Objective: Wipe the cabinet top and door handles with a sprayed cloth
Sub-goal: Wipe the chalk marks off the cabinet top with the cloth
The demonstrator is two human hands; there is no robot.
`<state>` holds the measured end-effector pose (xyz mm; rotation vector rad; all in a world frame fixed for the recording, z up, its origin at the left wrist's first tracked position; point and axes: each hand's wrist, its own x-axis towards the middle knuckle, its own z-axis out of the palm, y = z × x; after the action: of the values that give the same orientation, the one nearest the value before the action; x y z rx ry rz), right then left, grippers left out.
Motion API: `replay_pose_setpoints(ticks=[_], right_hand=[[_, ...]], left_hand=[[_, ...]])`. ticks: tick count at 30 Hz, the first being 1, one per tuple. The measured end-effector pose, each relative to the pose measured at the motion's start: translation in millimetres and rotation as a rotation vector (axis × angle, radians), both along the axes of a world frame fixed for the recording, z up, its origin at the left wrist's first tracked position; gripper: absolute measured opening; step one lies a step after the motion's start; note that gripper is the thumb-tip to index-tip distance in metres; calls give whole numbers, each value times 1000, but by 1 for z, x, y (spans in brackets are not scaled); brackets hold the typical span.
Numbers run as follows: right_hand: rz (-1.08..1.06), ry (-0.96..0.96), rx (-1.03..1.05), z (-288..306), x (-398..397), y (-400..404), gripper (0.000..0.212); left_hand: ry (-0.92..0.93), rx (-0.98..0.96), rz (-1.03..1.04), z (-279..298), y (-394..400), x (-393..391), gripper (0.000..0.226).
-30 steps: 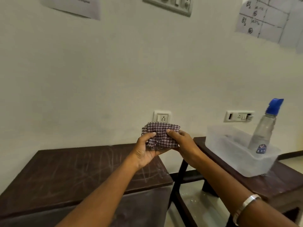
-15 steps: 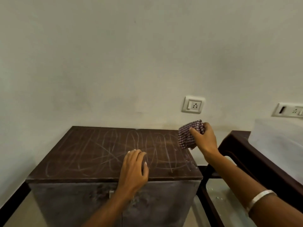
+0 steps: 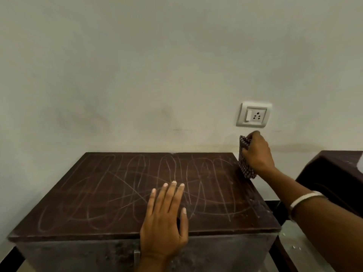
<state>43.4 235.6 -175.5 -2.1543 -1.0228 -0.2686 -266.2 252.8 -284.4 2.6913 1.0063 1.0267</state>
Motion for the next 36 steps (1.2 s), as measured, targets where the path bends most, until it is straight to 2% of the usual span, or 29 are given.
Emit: replay_pose_setpoints(ticks=[3, 6, 10, 15, 17, 24, 27, 30, 32, 35, 36], right_hand=[[42, -184, -107, -5, 13, 32, 22], [87, -378, -209, -13, 24, 60, 27], [142, -442, -330, -37, 27, 90, 22], [130, -335, -516, -51, 30, 98, 29], [202, -262, -568, -48, 39, 93, 33], [468, 182, -391, -57, 66, 78, 27], [477, 304, -449, -53, 63, 81, 18], [417, 353, -535, -51, 68, 78, 45], [349, 208, -562, -52, 68, 76, 50], [257, -141, -589, -50, 54, 76, 47], [246, -174, -576, -50, 51, 78, 48]], left_hand=[[-15, 30, 13, -1, 3, 1, 60], [-56, 71, 23, -1, 4, 3, 60], [-65, 134, 40, -3, 5, 5, 59], [-75, 110, 52, -1, 3, 6, 58], [-69, 99, 45, -1, 3, 5, 59], [-77, 72, 46, -2, 2, 5, 58], [-74, 72, 50, -2, 2, 6, 57], [-88, 78, 48, -2, 2, 5, 56], [-95, 83, 46, -1, 2, 6, 56], [-94, 85, 43, -2, 2, 6, 56], [-94, 81, 43, -2, 2, 6, 56]])
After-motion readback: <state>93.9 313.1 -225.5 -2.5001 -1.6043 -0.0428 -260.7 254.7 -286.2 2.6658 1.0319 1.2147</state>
